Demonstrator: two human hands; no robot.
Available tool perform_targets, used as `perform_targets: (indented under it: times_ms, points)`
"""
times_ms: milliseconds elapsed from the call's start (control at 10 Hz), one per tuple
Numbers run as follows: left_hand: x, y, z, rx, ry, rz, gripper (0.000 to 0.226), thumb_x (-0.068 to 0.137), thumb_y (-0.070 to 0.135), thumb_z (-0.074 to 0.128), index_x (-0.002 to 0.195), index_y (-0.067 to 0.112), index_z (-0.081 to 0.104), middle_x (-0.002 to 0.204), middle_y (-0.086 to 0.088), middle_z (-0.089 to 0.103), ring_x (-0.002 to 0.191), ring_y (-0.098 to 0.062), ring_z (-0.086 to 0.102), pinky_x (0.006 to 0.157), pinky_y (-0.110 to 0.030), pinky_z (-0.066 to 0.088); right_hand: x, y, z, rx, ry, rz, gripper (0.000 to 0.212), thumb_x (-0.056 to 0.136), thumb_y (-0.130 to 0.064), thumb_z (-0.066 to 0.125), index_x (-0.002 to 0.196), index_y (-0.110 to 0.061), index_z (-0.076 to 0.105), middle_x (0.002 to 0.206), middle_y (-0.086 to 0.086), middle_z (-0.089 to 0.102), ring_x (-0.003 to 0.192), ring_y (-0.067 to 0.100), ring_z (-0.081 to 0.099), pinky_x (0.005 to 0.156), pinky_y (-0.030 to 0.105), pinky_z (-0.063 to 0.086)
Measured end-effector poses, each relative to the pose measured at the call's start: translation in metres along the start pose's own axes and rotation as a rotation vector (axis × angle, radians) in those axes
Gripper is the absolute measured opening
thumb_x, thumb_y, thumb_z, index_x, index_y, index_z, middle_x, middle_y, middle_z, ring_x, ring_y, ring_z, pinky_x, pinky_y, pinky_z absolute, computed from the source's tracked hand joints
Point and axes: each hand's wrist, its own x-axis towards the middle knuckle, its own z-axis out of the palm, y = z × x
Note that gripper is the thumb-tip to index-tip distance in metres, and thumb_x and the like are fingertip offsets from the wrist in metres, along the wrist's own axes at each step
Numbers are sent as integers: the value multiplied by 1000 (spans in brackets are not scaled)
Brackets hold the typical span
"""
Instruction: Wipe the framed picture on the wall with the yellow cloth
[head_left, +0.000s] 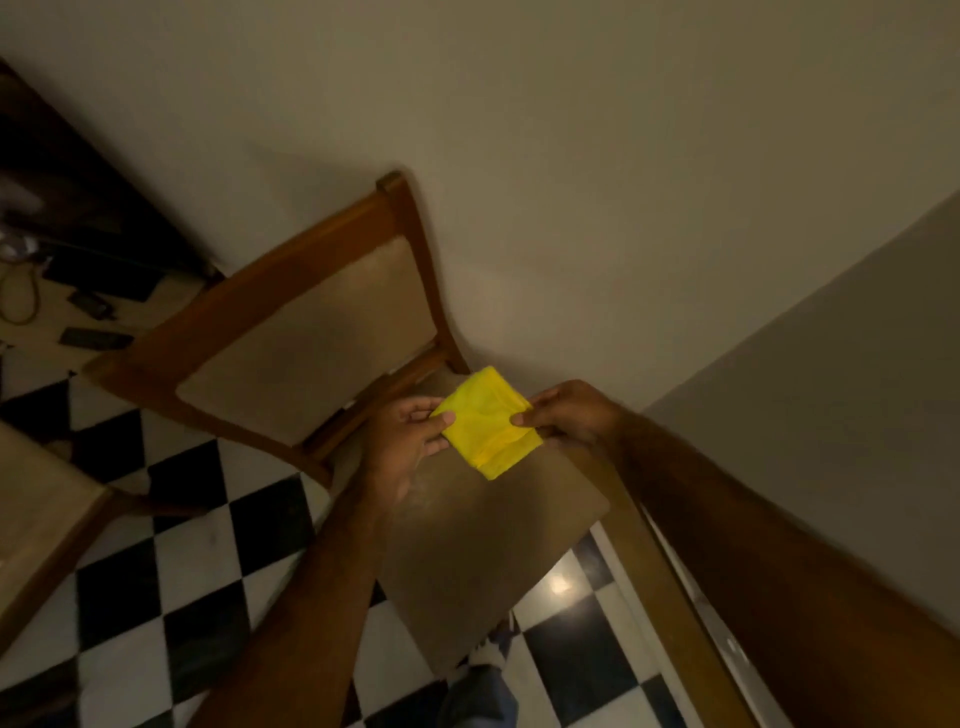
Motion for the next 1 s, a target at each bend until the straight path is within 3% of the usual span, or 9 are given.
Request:
perform_targets:
  times_ms: [100, 200, 300, 400, 600, 700, 800, 900, 1000]
  points:
    - [30, -47, -7, 43, 48, -75, 31, 90, -2, 64, 121, -7, 61, 105, -19, 69, 91, -27, 68, 67, -25, 60, 40, 38, 24, -8, 31, 58, 25, 80, -12, 83, 100, 1, 74, 70, 11, 60, 56, 14, 56, 49, 20, 50]
    - [66, -111, -17, 106, 127, -185, 34, 89, -1, 66, 122, -7, 61, 110, -21, 68, 90, -27, 66, 59, -22, 59, 86, 92, 53, -70, 80, 97, 29, 74, -24, 88, 79, 1, 74, 70, 17, 63, 65, 23, 59, 66, 39, 52]
    - [90, -154, -26, 188, 150, -233, 34, 88, 1, 69, 121, -6, 64, 110, -22, 69, 84, -25, 67, 55, -19, 58, 116, 127, 67, -104, 113, 141, 32, 69, -31, 91, 78, -3, 78, 72, 16, 71, 69, 22, 67, 76, 42, 59]
    - [115, -206, -34, 269, 166, -267, 36, 85, 5, 73, 120, -2, 66, 112, -23, 71, 82, -22, 70, 61, -24, 61, 149, 163, 81, -113, 134, 173, 22, 70, -36, 90, 71, -19, 75, 78, 6, 77, 71, 16, 71, 69, 28, 60]
    - [138, -253, -34, 434, 225, -267, 33, 83, 15, 77, 112, 2, 71, 103, -19, 74, 86, -30, 73, 86, -51, 61, 188, 204, 100, -252, 128, 144, 43, 81, -39, 81, 111, -9, 75, 113, 12, 74, 103, 23, 68, 77, 25, 46]
    - [138, -258, -33, 634, 210, -206, 34, 84, 22, 75, 113, 5, 71, 106, -17, 74, 95, -32, 71, 89, -42, 57, 190, 213, 106, -355, 141, 111, 51, 85, -39, 76, 125, -9, 68, 130, 13, 66, 116, 25, 60, 86, 27, 46]
    - [130, -247, -27, 1027, 136, -1, 55, 86, 22, 72, 137, 9, 55, 141, -19, 53, 131, -34, 50, 104, -44, 45, 178, 211, 107, -786, 305, -71, 75, 90, -49, 66, 148, -7, 45, 151, 18, 49, 139, 36, 45, 110, 45, 41]
    - [120, -231, -20, 1163, 84, 203, 70, 91, 30, 67, 151, 10, 37, 160, -17, 32, 149, -35, 29, 118, -49, 33, 163, 203, 97, -928, 416, -175, 88, 93, -58, 55, 157, -1, 30, 162, 24, 34, 151, 40, 31, 120, 50, 31]
    - [96, -199, -10, 1447, 10, 514, 79, 97, 56, 43, 156, 8, 24, 167, -12, 18, 155, -31, 17, 124, -53, 17, 128, 185, 71, -1073, 551, -273, 94, 97, -68, 30, 161, 0, 16, 170, 23, 15, 159, 37, 13, 127, 53, 17]
